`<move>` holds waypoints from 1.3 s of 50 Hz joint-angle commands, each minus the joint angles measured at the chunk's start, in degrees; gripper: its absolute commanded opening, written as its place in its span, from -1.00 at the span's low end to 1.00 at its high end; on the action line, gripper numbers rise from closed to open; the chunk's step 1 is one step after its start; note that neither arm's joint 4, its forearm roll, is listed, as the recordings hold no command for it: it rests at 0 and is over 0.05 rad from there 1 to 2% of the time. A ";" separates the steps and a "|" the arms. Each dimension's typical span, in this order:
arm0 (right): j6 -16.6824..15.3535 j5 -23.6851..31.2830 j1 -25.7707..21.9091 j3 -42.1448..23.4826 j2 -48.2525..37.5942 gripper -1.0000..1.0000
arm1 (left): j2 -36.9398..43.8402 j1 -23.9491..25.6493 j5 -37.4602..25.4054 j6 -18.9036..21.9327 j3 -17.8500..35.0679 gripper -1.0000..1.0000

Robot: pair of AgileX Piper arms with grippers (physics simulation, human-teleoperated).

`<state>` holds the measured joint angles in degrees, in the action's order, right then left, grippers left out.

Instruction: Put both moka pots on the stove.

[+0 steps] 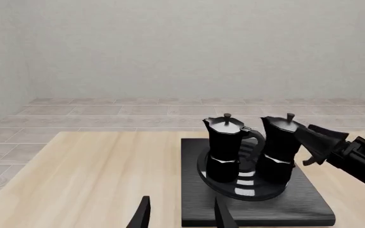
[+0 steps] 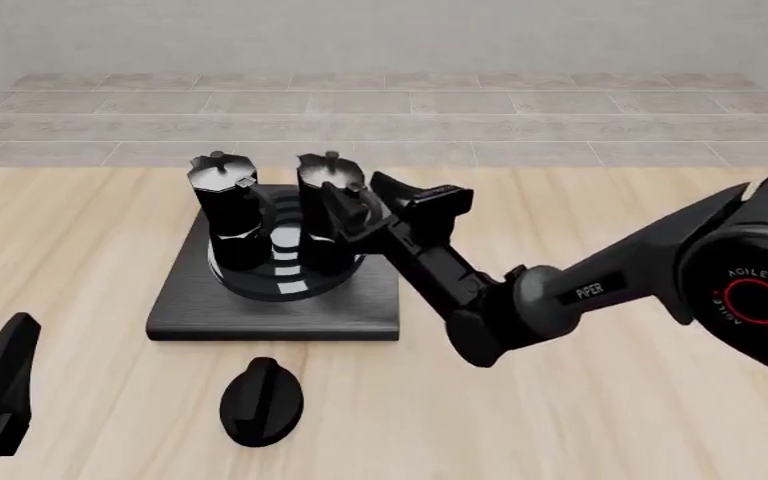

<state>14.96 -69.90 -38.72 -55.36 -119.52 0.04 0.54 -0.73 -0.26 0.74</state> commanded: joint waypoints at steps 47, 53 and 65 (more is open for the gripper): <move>-1.25 3.40 -1.19 14.11 15.49 1.00 | 0.00 0.00 0.00 0.00 0.00 1.00; -1.34 4.01 -1.29 14.97 17.83 1.00 | 0.00 0.00 0.00 0.00 0.00 1.00; -0.83 4.33 -0.62 16.35 20.52 1.00 | 0.00 0.00 0.00 0.00 0.00 1.00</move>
<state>13.83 -66.00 -39.76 -40.17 -101.45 0.04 0.54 -0.73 -0.26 0.74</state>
